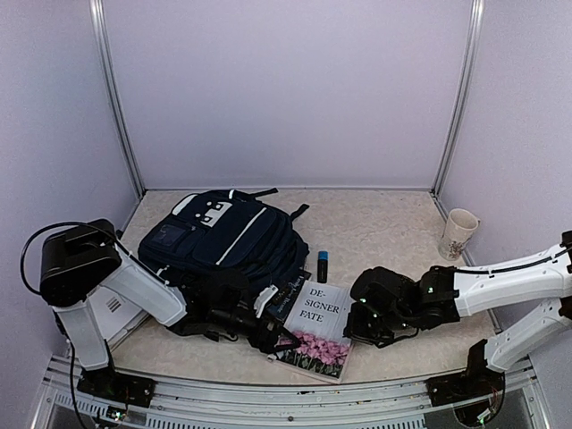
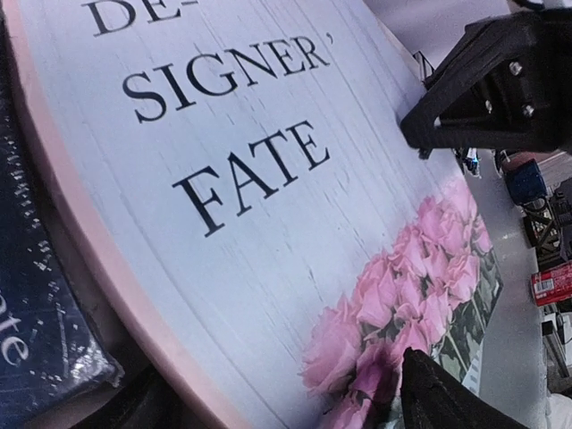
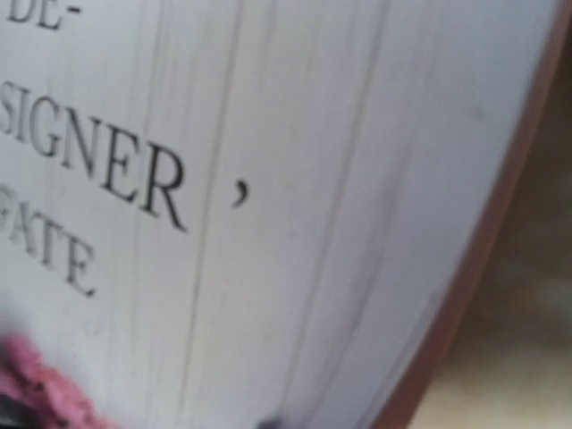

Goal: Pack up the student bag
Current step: Pick up the book from the corner of the board, then pass from the right arm to the left

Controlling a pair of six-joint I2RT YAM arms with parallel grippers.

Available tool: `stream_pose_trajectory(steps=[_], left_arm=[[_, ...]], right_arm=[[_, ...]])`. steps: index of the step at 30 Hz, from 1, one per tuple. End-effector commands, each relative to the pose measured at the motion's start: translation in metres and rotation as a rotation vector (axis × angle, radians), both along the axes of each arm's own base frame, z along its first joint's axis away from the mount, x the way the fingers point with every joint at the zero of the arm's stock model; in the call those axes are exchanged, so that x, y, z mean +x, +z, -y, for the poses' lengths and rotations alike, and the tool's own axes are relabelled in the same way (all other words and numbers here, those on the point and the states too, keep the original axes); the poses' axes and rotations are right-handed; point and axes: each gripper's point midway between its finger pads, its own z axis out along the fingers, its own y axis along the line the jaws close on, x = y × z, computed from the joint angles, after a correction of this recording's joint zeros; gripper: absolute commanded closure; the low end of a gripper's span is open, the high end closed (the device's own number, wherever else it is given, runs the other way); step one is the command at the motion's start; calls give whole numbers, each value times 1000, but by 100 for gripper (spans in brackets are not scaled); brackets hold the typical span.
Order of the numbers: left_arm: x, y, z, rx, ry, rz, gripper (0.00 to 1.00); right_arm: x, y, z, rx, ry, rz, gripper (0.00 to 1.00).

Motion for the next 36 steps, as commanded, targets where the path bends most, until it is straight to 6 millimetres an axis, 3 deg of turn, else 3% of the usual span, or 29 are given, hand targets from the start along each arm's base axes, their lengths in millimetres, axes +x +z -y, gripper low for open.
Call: stream_pose_trajectory(steps=[1,3,9,19,23,31,36], left_arm=[[-12,47,7,-149,-43,96,16],[-3,68,3,-187,3,149,2],[15,111,-7,-231,128,259,1],[26,195,-27,-365,246,374,1],[28,215,-27,-418,228,305,1],[29,241,-33,-482,180,232,1],[48,254,-60,-514,252,215,1]], right_arm=[[11,69,-49,159,110,131,100],[12,79,-45,133,121,152,100],[13,109,-35,105,144,195,100],[11,156,-18,103,175,262,100],[10,172,-26,96,236,285,100],[17,234,-59,96,402,431,100],[17,257,-74,117,491,512,100]])
